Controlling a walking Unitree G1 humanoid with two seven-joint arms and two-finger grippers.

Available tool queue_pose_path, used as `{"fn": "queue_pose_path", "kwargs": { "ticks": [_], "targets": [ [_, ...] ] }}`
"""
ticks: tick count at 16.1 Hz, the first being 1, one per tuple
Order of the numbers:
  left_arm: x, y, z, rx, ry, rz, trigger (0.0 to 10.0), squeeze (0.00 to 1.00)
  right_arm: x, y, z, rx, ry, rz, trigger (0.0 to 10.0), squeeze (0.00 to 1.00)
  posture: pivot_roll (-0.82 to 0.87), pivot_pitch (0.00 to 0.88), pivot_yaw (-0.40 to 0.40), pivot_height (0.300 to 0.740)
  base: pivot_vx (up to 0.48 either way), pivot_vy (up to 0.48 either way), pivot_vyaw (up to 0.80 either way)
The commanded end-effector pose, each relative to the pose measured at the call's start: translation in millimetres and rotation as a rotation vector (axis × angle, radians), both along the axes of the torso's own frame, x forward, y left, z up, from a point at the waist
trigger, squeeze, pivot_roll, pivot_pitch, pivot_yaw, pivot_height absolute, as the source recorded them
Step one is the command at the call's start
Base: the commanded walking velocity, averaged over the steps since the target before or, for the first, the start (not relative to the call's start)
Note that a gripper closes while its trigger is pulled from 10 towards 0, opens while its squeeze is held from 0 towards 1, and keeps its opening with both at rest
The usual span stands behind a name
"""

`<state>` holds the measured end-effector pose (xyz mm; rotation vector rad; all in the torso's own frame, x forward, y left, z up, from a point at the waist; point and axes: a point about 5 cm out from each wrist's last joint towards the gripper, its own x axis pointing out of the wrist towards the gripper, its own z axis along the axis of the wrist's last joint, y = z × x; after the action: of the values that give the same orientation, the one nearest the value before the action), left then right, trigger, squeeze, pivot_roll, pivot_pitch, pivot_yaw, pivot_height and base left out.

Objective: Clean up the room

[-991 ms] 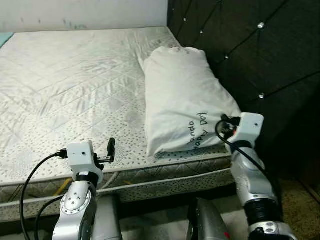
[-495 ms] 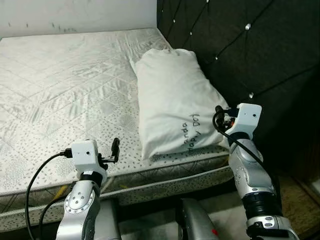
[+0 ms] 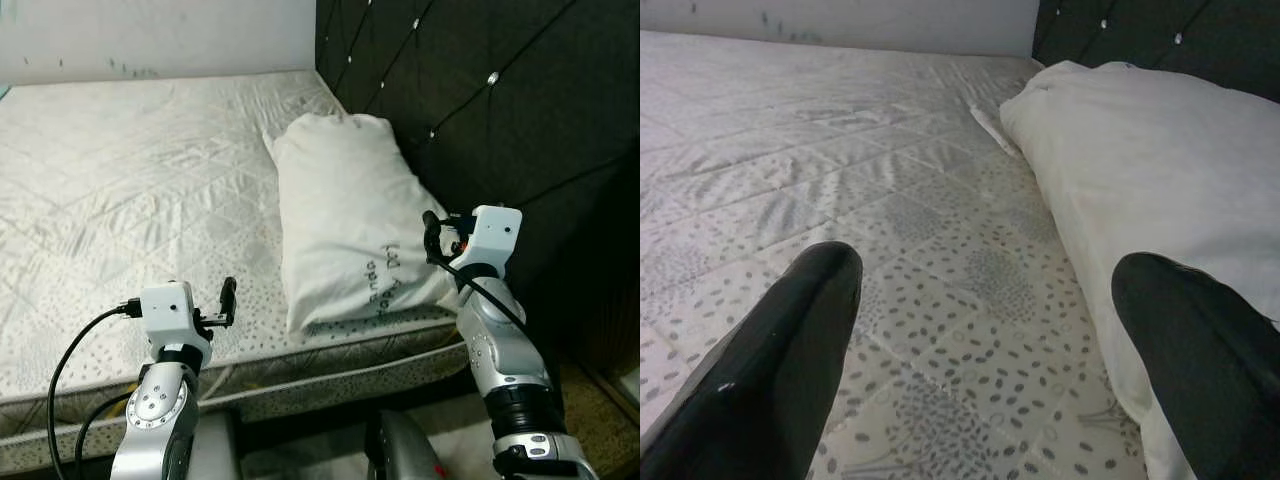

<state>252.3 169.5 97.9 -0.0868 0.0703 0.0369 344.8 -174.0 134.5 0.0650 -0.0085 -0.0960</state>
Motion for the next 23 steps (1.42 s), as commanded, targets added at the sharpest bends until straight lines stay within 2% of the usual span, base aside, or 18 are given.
{"fn": "queue_pose_path", "kwargs": {
  "ticks": [1, 14, 21, 22, 23],
  "targets": [
    [0.5, -0.1, 0.7, 0.003, -0.005, -0.010, 10.0, 0.00, 1.2, -1.1, 6.4, -0.002, -0.015, -0.004, 10.0, 1.00, -0.03, 0.000, -0.046, 0.626, 0.000, 0.000, 0.00],
    [3.2, -0.6, 1.6, 0.004, -0.014, -0.007, 10.0, 0.00, 7.5, -1.5, 12.7, -0.011, -0.026, 0.011, 10.0, 1.00, -0.03, 0.000, -0.053, 0.740, 0.000, 0.000, 0.00],
    [1.1, -2.9, 0.5, -0.017, -0.017, -0.008, 10.0, 0.00, 3.2, -3.6, 6.9, -0.023, -0.012, 0.006, 10.0, 1.00, -0.03, 0.000, -0.052, 0.740, 0.000, 0.000, 0.00],
    [1.6, -3.9, 1.4, -0.021, -0.022, -0.009, 10.0, 0.00, 2.7, -3.4, 6.0, -0.033, -0.007, 0.008, 10.0, 0.00, -0.03, 0.000, -0.051, 0.740, 0.000, 0.000, 0.00],
    [1.7, -4.8, 1.6, -0.024, -0.023, -0.008, 10.0, 0.00, 1.8, -3.2, 5.0, -0.037, -0.006, 0.014, 10.0, 0.00, -0.03, 0.000, -0.049, 0.740, 0.000, 0.000, 0.00]
  ]
}}
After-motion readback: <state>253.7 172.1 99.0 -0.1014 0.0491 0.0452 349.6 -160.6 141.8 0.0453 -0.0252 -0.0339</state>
